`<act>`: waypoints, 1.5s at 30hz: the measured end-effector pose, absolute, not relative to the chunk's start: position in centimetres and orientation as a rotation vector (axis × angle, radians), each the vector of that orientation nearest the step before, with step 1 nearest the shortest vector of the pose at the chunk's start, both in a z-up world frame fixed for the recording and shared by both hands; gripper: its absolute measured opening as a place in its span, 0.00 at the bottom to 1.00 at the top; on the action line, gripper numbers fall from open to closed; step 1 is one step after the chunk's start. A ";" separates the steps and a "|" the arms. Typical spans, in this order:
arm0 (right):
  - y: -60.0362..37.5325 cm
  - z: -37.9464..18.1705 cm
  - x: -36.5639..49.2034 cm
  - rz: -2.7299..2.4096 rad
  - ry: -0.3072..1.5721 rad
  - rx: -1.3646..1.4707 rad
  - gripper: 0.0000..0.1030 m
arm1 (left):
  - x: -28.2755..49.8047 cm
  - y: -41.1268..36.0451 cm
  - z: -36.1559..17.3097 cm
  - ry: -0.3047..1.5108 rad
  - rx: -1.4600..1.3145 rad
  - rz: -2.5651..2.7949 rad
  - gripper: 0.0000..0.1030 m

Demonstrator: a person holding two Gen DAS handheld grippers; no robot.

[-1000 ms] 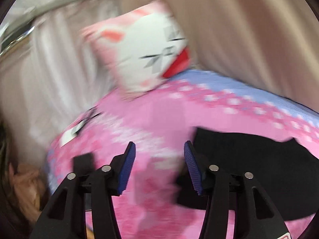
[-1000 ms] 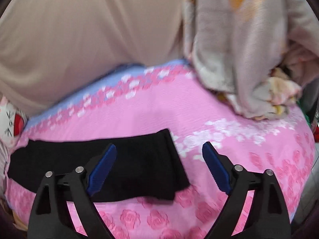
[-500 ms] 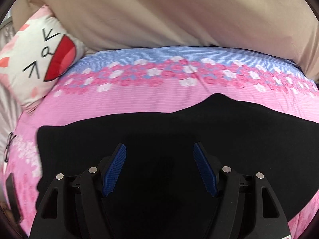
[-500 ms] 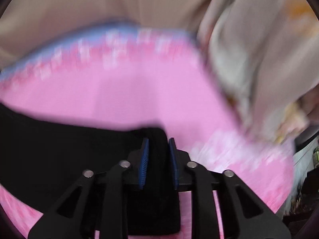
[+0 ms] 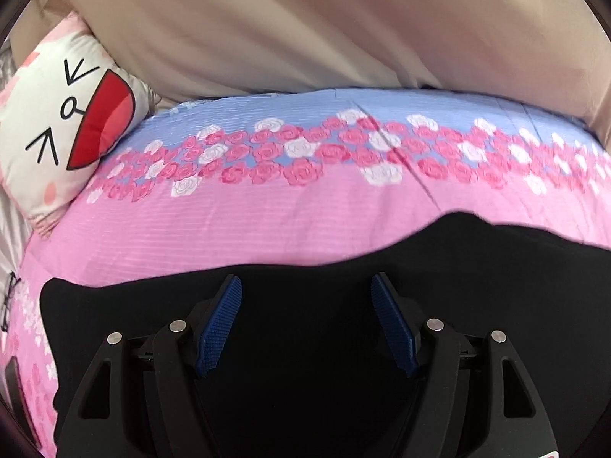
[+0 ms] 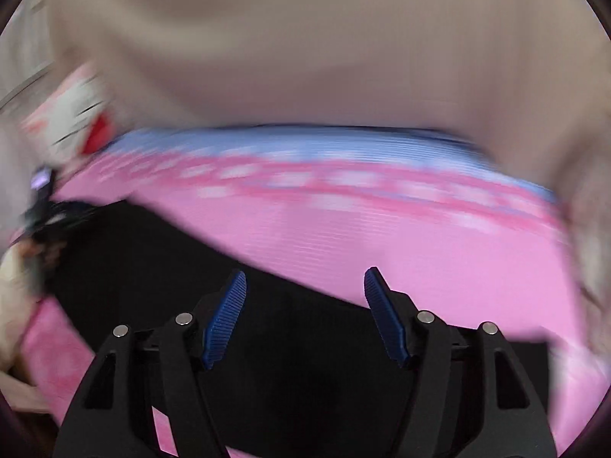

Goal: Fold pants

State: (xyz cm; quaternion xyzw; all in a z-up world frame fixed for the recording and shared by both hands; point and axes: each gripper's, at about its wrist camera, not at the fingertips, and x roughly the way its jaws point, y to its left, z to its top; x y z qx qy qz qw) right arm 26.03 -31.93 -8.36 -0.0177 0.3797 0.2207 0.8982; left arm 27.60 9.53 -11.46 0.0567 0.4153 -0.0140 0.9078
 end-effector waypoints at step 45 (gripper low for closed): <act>-4.4 -14.4 38.8 0.664 0.870 -0.225 0.40 | 23.7 21.7 -12.4 0.761 0.329 0.232 0.72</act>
